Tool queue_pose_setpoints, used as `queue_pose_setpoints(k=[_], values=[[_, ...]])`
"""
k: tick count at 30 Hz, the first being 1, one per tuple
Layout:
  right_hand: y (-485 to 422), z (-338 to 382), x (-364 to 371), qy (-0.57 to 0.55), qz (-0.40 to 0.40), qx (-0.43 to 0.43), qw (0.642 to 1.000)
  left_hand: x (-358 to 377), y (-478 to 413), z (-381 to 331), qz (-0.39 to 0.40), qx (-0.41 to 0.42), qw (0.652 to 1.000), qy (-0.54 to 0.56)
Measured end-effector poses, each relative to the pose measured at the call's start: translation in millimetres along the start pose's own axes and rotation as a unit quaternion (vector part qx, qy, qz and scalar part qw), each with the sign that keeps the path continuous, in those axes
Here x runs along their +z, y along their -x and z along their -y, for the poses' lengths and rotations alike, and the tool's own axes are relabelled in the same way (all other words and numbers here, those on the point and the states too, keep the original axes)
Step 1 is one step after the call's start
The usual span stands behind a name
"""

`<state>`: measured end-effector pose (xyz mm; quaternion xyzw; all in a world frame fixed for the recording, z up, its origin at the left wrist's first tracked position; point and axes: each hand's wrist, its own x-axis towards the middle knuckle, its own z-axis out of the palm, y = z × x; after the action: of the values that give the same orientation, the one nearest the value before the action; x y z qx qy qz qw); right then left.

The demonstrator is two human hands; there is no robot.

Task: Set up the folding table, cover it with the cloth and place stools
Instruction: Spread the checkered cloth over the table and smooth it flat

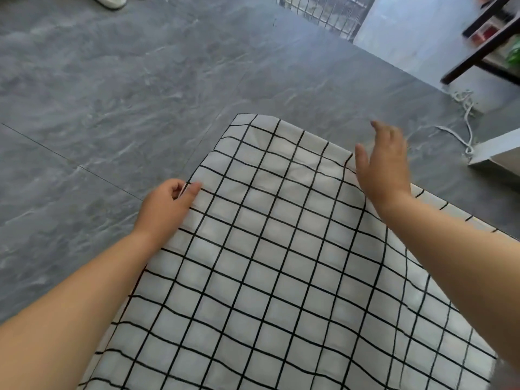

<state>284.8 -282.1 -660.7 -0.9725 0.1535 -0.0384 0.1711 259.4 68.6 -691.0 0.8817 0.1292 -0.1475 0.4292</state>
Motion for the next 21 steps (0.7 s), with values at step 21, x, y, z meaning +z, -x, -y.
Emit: queue_pose_setpoints(k=[21], values=[[20.4, 13.8, 31.7, 0.093, 0.168, -0.059, 0.980, 0.9, -19.2, -12.8, -0.032, 0.031, 0.994, 0.095]])
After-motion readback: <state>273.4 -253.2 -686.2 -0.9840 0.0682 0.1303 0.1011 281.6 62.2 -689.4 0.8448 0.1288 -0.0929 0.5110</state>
